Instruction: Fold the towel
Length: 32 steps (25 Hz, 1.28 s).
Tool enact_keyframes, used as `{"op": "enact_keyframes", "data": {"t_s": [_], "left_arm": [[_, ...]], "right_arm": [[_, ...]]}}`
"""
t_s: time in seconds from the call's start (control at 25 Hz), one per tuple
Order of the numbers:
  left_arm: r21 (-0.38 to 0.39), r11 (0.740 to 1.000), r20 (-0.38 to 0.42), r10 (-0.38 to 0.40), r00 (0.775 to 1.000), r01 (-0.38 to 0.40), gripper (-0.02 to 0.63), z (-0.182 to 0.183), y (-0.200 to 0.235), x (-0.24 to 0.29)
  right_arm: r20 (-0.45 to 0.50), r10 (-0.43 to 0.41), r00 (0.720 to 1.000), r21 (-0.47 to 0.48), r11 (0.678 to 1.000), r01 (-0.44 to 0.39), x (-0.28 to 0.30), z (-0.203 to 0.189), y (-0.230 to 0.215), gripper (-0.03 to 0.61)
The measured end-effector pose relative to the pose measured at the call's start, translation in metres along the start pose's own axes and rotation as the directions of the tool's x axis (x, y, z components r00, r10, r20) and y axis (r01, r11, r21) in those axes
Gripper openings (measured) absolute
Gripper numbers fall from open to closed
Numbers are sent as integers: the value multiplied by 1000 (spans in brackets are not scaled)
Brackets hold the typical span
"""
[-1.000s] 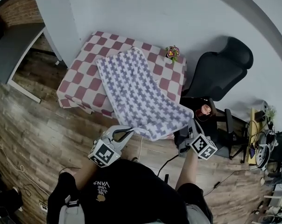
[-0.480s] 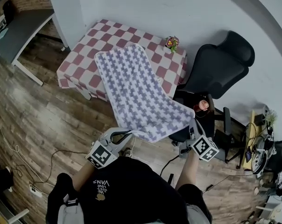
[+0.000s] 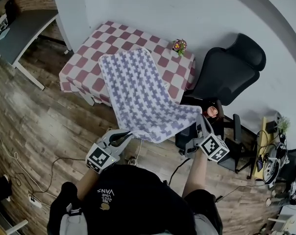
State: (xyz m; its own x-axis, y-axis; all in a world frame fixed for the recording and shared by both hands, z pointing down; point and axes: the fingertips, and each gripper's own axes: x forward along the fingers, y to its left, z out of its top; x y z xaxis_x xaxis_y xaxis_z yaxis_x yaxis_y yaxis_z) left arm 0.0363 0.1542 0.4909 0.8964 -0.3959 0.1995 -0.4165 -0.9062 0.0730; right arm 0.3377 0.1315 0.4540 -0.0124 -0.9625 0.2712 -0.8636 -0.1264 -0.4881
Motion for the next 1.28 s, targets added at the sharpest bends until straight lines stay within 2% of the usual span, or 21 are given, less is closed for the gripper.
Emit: {"op": "enact_keyframes", "data": {"t_s": [0.2,0.52,0.76,1.0,1.12,1.2,1.28], "left_arm": [[-125,991,79,62,995,-52,17,7,64,1],[-318,945,118,115,986,-73,18,11,198,11],[-489,864,137,209,968,-117,18,4,308,17],[-570,801,42,251,967,-183,18,-28,402,36],[-609,766,-17,244,970,-204,18,-48,438,52],[-650,729,-61,232,971,-215,18,-65,454,63],[-700,675,-100,230,968,-233,18,-83,467,73]], "right_arm": [[25,11,1000,11,1000,-12,59,18,25,18],[0,27,1000,2,1000,-27,204,34,84,19],[-63,8,998,-54,998,-11,323,30,126,20],[-154,-62,986,-100,994,47,424,0,143,20],[-195,-119,974,-113,989,98,465,-16,138,18],[-222,-161,962,-121,983,137,486,-27,129,20],[-247,-198,949,-119,978,173,504,-37,120,19]]}}
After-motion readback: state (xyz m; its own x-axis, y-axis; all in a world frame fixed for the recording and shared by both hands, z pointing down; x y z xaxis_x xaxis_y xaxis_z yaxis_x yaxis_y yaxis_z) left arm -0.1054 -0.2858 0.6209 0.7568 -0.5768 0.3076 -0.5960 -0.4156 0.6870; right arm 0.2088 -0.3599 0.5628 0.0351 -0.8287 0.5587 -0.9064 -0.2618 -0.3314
